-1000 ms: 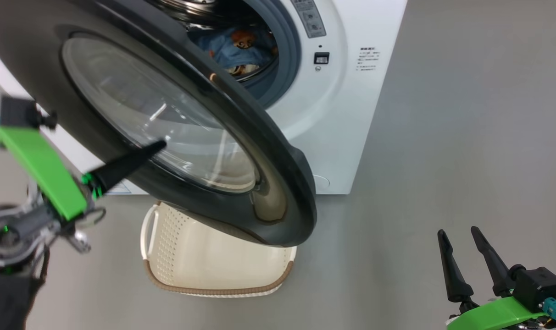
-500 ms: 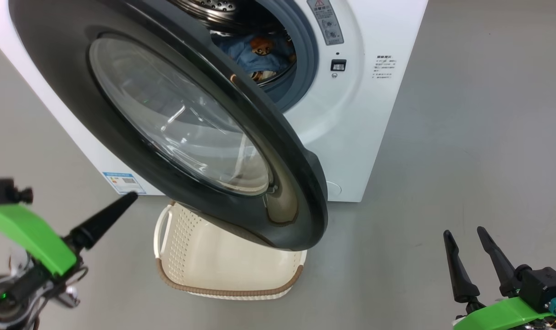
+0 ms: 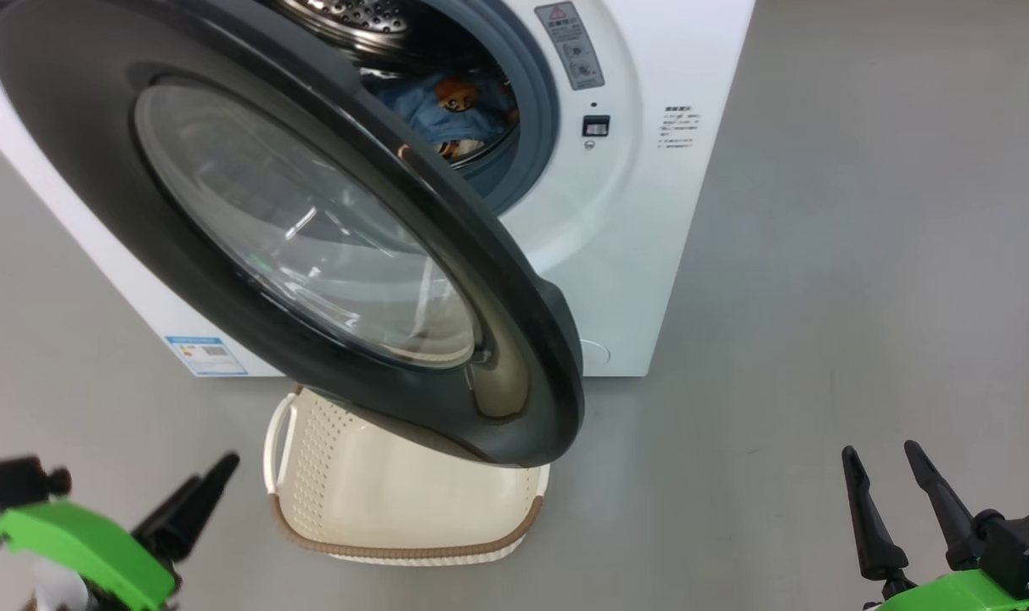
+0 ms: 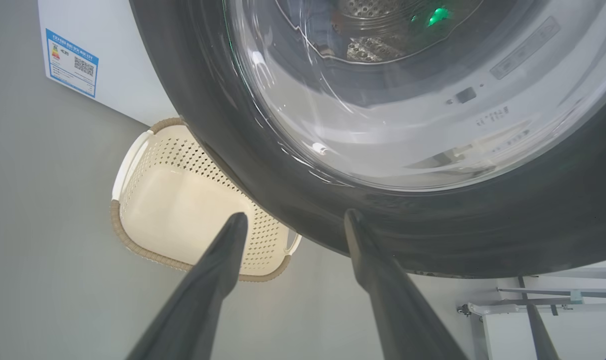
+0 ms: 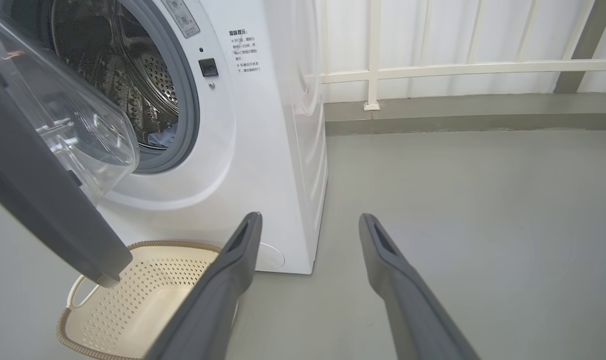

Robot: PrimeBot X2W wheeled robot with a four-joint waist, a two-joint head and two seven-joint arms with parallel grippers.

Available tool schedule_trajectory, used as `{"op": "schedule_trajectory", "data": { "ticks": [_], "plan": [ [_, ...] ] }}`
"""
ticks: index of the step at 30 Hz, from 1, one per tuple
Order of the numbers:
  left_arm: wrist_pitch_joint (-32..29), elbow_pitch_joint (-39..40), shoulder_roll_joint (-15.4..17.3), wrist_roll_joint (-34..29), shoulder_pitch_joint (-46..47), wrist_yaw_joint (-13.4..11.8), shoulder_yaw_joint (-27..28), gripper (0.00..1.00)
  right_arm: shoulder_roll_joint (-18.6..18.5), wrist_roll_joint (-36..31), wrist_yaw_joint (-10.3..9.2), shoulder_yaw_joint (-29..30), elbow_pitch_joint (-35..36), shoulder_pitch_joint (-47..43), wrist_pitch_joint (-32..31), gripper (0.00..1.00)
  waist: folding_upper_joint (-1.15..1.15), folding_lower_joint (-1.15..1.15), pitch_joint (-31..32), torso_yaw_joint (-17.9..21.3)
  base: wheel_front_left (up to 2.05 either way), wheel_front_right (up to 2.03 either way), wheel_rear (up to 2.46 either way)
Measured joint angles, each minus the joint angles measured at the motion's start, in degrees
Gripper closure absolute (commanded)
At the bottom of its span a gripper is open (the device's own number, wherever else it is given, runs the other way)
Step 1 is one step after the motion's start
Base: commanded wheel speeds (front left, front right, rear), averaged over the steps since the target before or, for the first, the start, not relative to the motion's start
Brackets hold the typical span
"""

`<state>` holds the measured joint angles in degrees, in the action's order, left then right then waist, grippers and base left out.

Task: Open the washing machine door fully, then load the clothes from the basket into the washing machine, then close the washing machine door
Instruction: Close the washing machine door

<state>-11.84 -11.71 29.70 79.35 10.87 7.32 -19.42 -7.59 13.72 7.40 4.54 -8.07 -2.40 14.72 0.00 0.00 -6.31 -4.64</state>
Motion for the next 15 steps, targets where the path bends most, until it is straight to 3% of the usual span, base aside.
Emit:
{"op": "schedule_trajectory", "data": {
  "ticks": [9,15],
  "plan": [
    [10.04,-2.19,1.77,-0.73,-2.97,0.0,-6.61,0.0,-0.08,0.0,0.0,0.75,0.08,-1.27,0.0,0.0,0.0,0.0,0.3,2.2,0.0,0.0,0.0],
    [19.92,-3.75,2.6,-4.12,-3.32,0.0,-11.25,0.0,-0.22,0.0,0.0,1.58,0.26,-1.27,0.0,0.0,0.0,0.0,0.08,3.53,0.0,0.0,0.0]
  ]
}}
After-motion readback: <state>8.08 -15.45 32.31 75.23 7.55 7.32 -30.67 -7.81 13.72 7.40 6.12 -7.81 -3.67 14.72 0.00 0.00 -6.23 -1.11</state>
